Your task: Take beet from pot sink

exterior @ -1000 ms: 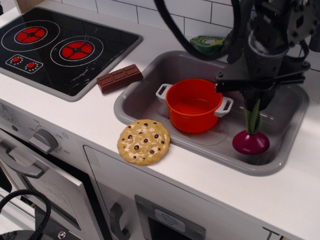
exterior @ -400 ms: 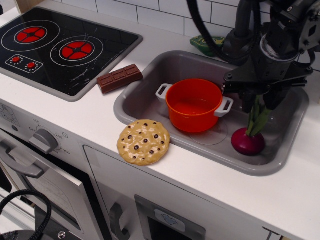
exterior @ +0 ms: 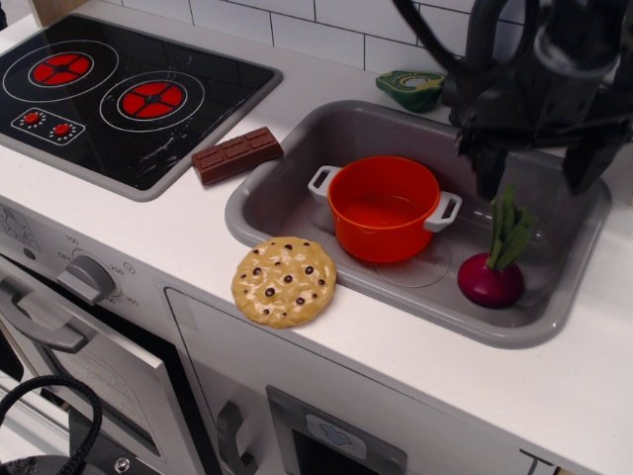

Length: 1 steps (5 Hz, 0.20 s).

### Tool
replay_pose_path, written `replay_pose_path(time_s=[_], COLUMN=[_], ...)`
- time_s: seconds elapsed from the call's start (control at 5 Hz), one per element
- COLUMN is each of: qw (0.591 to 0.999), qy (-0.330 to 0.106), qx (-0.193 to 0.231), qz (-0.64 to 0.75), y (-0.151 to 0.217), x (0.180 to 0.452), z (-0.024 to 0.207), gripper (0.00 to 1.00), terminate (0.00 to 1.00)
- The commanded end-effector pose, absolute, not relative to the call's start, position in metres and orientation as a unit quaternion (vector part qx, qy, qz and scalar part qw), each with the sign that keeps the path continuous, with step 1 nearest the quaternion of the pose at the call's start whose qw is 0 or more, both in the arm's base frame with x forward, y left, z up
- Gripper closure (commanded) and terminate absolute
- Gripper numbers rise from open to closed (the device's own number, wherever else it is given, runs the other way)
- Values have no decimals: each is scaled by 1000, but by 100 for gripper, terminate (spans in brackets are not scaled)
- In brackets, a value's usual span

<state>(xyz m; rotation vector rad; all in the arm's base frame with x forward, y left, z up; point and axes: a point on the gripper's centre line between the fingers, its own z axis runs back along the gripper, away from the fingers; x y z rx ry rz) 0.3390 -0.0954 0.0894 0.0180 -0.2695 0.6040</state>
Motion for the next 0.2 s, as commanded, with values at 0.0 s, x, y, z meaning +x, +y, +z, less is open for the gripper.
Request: replay_pose_path(time_s=[0.0], qw=[941], qy=[-161], qx=[-13], qz=[298], y=[-91], x=[346], z=[117], gripper=[0], terminate=[100])
